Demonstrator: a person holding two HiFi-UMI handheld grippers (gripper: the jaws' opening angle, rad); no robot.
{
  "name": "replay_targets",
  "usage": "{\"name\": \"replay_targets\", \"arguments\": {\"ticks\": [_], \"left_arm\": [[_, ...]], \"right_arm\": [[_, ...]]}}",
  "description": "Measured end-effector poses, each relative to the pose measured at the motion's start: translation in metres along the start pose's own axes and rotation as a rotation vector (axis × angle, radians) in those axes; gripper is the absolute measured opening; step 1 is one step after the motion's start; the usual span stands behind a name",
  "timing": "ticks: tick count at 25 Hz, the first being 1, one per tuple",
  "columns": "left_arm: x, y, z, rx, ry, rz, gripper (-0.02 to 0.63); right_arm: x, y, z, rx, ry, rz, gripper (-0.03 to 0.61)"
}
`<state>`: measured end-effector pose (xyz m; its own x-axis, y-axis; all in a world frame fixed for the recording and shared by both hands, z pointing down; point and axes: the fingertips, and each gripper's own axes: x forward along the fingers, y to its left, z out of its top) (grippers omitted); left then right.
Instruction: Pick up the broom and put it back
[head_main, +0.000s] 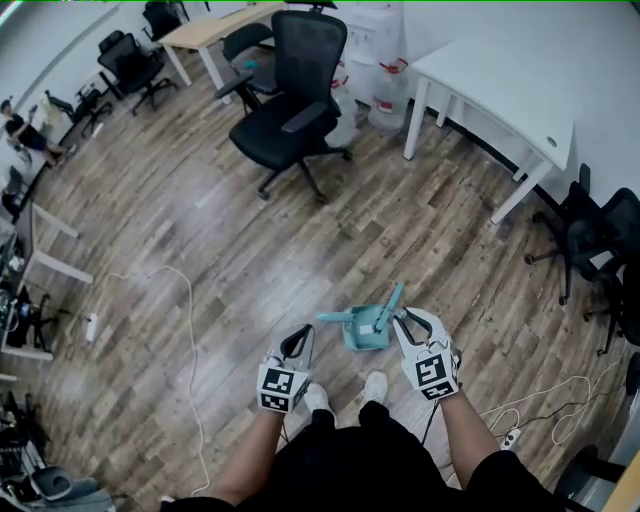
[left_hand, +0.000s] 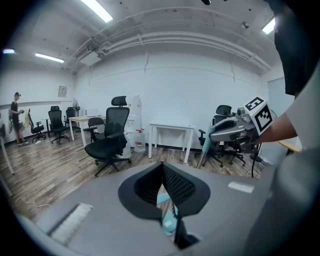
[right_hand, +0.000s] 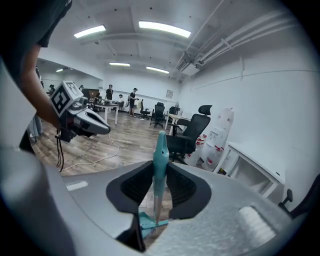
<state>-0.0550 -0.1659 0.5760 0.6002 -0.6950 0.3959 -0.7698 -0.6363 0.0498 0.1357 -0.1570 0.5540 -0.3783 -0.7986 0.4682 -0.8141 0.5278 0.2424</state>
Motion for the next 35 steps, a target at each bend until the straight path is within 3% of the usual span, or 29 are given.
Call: {"name": "replay_targets", "arguments": {"ticks": [6,10,20,26,35], "left_arm": [[0.003,-0.007,0.046,0.009,-0.051,-0.020,0.018],[0.010,-0.008,0.053,0.023,-0.119,-0.036,0.017],[0.012,-0.010,0.092,0.041,-0.182,-0.079,0.017],[0.014,-0.009,0.099,0.057,-0.196,-0.087,0.017],[0.014,-0.015,0.091,0.055,-0.186,-0.099,0.017]], "right_arm": [[-0.033,-0.024,0.048,0.059,-0.127,-0.074,0.089],[-0.049,-0.038,0.070,0.083,-0.179,-0.121,0.091],[-0.081,-0.071,0.113,0.139,-0.292,-0.259,0.091],[-0.092,-0.079,0.134,0.135,-0.341,-0.323,0.089],[-0.093,-0.082,0.138,0.130,-0.349,-0.345,0.091]]}}
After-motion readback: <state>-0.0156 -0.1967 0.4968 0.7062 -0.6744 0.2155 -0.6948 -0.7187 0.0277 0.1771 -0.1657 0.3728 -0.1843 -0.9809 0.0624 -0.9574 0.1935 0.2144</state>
